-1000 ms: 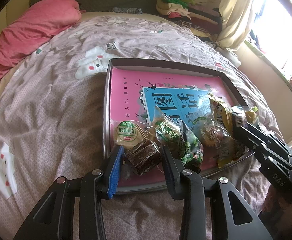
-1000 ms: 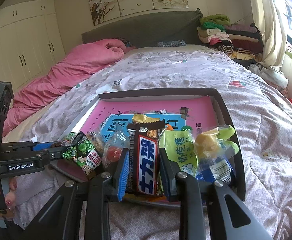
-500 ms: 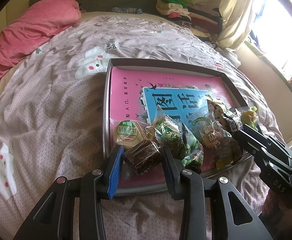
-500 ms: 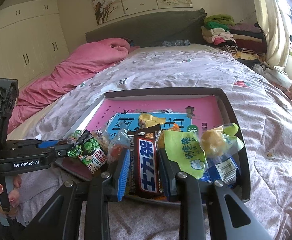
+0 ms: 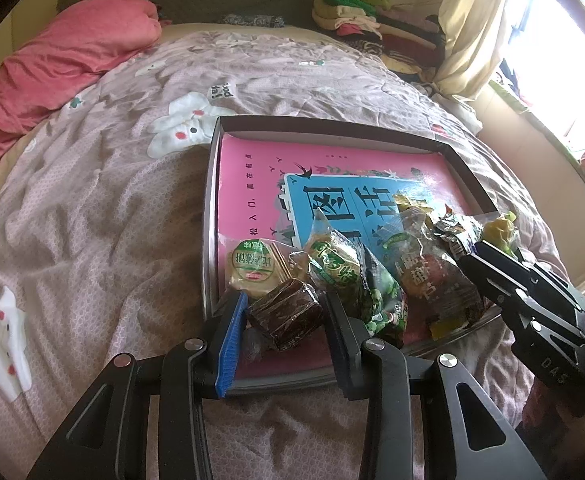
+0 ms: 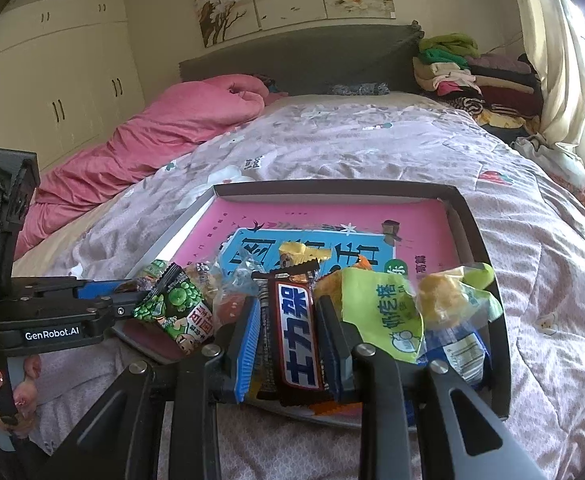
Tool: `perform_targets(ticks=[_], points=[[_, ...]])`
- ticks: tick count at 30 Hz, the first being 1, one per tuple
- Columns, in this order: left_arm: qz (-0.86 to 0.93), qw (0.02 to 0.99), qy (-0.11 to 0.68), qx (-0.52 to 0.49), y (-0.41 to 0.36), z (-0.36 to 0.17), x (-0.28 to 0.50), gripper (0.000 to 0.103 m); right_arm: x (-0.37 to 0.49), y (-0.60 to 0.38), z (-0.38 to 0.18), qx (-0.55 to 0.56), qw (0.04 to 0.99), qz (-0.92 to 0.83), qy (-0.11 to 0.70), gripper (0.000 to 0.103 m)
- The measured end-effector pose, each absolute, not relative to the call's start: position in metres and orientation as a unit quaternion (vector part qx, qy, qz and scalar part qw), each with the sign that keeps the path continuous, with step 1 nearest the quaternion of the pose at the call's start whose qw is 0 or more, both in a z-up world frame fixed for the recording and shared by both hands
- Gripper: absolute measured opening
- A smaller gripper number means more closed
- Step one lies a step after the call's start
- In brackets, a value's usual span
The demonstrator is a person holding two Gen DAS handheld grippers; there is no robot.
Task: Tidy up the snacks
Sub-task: 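Press both held chocolates down among the snacks in the tray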
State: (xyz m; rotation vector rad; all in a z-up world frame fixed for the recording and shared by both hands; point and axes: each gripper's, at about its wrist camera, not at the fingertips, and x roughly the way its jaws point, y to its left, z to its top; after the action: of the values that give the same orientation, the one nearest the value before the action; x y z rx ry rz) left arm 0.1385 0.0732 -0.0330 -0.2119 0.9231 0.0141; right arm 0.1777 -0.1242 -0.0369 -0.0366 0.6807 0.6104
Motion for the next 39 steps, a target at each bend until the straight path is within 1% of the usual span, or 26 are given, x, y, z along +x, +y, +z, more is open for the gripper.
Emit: perform_targets(ticks=[39], points=[[0.0, 0.891, 0.441, -0.105, 0.073, -0.031, 0.14, 0.041, 0.17, -0.13, -0.037, -0.021, 0.903, 0.277, 0.328, 0.03]])
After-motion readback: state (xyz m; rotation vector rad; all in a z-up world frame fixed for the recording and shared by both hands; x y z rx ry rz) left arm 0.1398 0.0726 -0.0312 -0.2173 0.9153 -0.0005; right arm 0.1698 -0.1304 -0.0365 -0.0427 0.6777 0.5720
